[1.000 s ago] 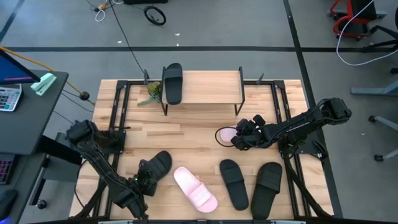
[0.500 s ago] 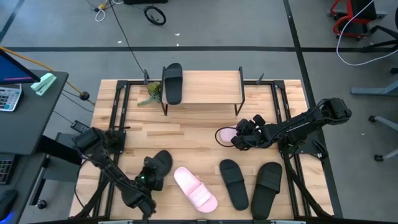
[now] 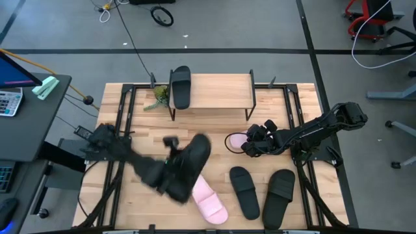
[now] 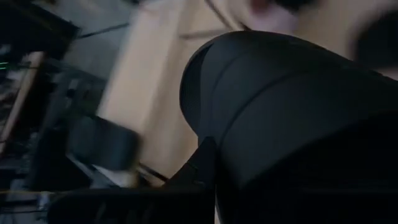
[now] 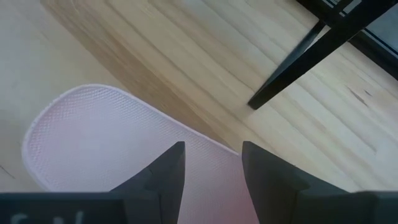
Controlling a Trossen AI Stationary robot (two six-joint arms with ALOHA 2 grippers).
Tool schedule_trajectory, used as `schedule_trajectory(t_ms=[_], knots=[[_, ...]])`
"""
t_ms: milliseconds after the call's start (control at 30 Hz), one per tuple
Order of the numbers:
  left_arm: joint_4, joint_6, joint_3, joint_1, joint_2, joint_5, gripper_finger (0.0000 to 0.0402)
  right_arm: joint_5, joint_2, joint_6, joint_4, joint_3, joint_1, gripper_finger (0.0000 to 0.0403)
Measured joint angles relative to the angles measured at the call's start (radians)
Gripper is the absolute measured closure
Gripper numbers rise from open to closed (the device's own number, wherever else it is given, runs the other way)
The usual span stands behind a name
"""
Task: Pick and place slides into the shelf
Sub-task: Put the black slide on the shelf
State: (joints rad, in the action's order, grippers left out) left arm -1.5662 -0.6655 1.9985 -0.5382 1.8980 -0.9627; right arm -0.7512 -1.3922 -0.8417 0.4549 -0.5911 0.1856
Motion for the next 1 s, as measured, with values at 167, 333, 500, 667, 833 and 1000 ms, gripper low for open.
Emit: schedule_trajectory(t_ms=[167,333,500,667,833,1000], knots=[[0.066,0.181,0.113,0.216,-0.002,-0.137,0.0387,-0.001,0.000,-0.001,-0.001,0.000,0.000,0.0238],[0.287,0.439,0.117,0.435,0.002,-0.129,0.0380,0.000,0.000,-0.001,-0.001,0.000,0.000,0.0238],[0.498,0.645,0.083,0.620,0.027,-0.122,0.0387,0.000,0.000,-0.002,-0.007,0.000,0.000,0.0238],[0.653,0.751,0.033,0.756,0.053,0.013,0.0388,0.001,0.000,0.002,-0.012,-0.001,0.000,0.0238],[0.722,0.868,-0.019,0.849,0.103,0.037,0.0381,0.000,0.000,0.004,-0.018,-0.001,0.000,0.0238],[0.724,0.868,-0.029,0.906,0.137,0.081,0.0388,0.000,0.000,0.005,-0.018,-0.001,0.000,0.0238]])
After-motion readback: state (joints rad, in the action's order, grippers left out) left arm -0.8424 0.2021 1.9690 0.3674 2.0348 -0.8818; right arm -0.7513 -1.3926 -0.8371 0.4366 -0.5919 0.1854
